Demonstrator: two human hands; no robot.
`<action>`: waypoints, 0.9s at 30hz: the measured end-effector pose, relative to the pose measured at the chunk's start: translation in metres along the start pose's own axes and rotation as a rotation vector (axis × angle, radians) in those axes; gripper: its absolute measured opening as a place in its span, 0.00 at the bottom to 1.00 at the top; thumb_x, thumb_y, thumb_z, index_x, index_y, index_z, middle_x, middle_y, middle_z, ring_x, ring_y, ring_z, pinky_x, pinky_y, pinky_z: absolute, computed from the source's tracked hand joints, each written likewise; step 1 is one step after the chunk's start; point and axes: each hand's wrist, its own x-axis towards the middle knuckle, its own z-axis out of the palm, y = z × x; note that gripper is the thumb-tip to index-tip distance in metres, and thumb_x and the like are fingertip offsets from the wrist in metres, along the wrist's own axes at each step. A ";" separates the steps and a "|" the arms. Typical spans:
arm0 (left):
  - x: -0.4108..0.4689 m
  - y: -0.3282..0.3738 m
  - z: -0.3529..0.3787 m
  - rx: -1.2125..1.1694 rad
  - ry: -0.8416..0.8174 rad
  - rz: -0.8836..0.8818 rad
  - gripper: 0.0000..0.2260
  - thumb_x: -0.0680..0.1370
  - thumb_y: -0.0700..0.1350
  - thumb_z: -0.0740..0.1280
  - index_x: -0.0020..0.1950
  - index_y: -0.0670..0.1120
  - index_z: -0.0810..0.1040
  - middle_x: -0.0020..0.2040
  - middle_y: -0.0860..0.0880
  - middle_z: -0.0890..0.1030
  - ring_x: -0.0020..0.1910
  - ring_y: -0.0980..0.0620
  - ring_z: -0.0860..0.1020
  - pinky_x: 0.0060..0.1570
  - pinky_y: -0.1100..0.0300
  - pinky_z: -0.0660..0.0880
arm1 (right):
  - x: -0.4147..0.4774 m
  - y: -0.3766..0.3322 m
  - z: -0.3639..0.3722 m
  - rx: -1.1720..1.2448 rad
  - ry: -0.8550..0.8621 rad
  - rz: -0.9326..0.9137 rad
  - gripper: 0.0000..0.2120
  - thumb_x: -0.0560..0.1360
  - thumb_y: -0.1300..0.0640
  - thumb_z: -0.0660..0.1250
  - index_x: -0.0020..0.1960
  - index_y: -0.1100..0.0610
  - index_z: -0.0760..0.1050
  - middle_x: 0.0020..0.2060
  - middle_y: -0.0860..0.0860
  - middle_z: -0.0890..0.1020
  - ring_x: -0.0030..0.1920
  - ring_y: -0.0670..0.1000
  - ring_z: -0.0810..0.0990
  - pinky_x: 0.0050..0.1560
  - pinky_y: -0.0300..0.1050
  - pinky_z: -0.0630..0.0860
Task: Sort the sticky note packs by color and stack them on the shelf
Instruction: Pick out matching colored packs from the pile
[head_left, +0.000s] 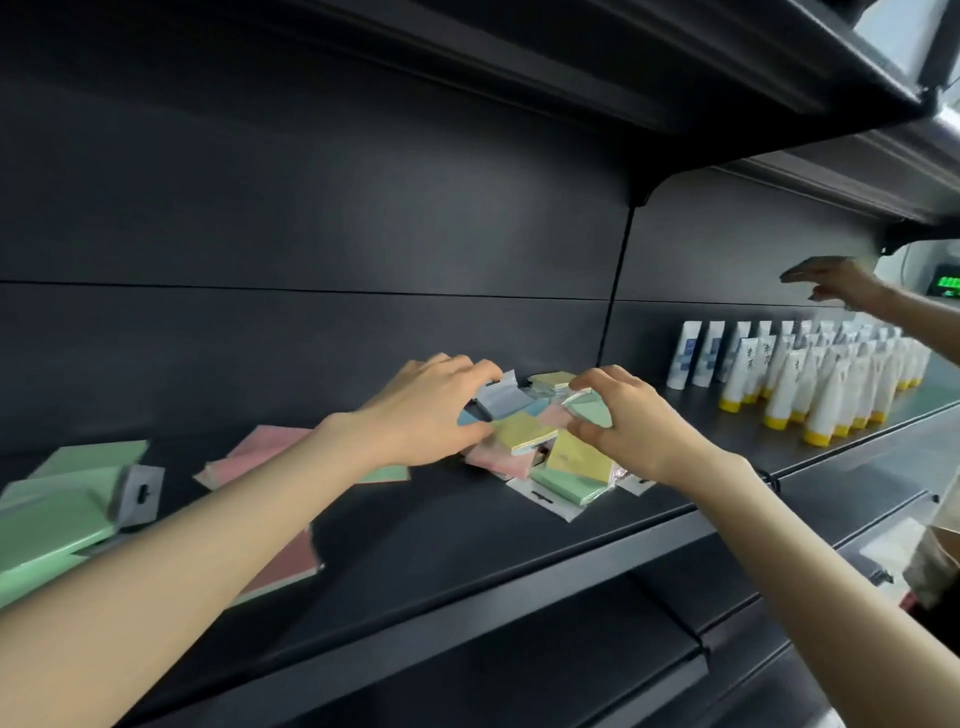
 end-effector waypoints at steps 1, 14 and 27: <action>0.008 -0.001 0.003 0.003 -0.007 -0.006 0.22 0.78 0.54 0.62 0.71 0.53 0.62 0.65 0.53 0.71 0.64 0.51 0.67 0.59 0.57 0.62 | 0.006 0.007 0.003 0.001 -0.004 -0.004 0.20 0.77 0.50 0.64 0.67 0.53 0.67 0.65 0.51 0.69 0.63 0.55 0.70 0.61 0.51 0.71; 0.100 -0.038 0.077 -0.062 -0.137 -0.156 0.21 0.77 0.53 0.64 0.69 0.53 0.65 0.61 0.53 0.73 0.61 0.50 0.70 0.58 0.54 0.68 | 0.115 0.095 0.052 0.035 -0.122 -0.022 0.21 0.75 0.52 0.66 0.67 0.54 0.69 0.64 0.53 0.72 0.63 0.55 0.72 0.58 0.46 0.69; 0.141 -0.008 0.127 -0.124 -0.209 -0.318 0.23 0.75 0.59 0.64 0.67 0.53 0.67 0.65 0.52 0.73 0.59 0.52 0.71 0.58 0.54 0.71 | 0.154 0.181 0.077 0.207 -0.199 -0.091 0.21 0.74 0.48 0.68 0.64 0.55 0.72 0.60 0.52 0.77 0.59 0.52 0.74 0.52 0.41 0.67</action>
